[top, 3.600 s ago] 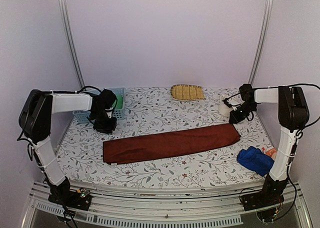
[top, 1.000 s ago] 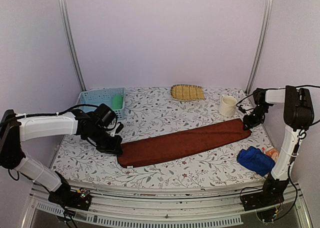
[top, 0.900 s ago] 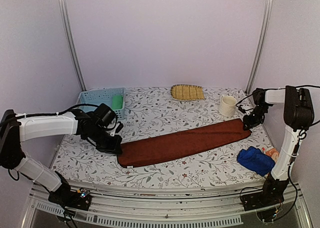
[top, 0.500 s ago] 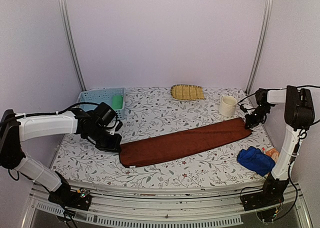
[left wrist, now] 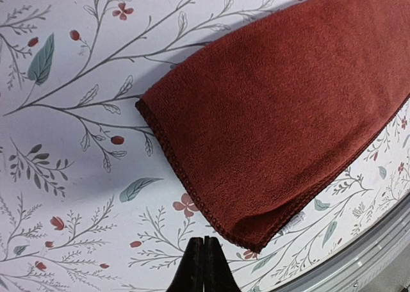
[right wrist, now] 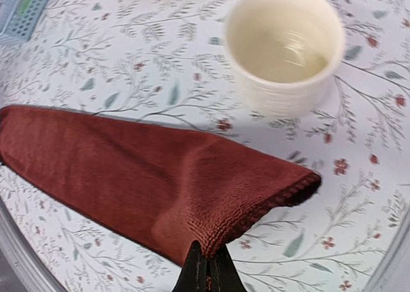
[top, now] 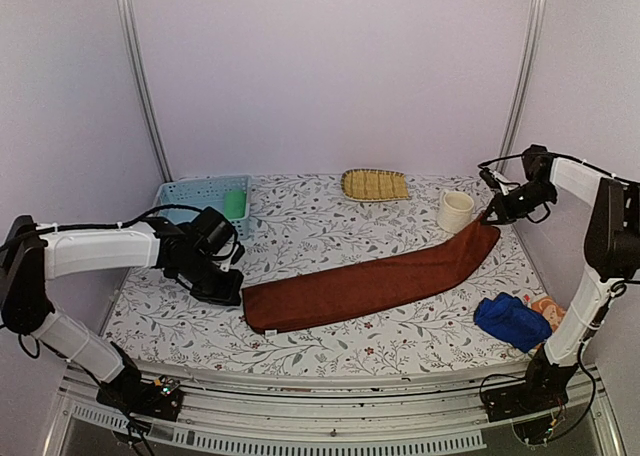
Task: Roll the towels
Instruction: Pick up the towel from the center of the board, then fold the towel at the center of the board.
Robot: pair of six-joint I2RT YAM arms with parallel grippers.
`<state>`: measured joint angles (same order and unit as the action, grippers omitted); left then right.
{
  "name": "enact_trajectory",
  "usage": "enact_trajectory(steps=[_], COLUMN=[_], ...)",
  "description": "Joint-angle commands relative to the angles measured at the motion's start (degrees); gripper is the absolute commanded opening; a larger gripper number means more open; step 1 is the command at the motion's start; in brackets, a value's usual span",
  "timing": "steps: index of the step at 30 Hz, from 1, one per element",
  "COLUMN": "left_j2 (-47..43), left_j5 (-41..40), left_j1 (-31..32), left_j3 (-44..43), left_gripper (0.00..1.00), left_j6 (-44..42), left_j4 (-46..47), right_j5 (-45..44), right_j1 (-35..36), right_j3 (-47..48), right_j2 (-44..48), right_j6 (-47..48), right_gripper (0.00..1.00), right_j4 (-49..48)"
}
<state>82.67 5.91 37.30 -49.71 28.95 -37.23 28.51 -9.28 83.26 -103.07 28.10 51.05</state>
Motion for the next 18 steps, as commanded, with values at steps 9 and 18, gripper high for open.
enact_trajectory(steps=[9, 18], left_j2=[0.6, 1.1], left_j5=[-1.2, -1.2], left_j1=[-1.4, -3.5], left_j3=[3.8, 6.8], left_gripper=[0.02, 0.02], left_j6=[1.0, 3.2], left_j4=[2.0, 3.9], right_j5=[19.7, 25.2], right_j1=[18.6, 32.5], right_j3=[1.1, 8.0], right_j2=[-0.8, -10.6], right_j6=[-0.6, -2.7], right_gripper=[0.02, 0.03], right_j4=[10.0, 11.1])
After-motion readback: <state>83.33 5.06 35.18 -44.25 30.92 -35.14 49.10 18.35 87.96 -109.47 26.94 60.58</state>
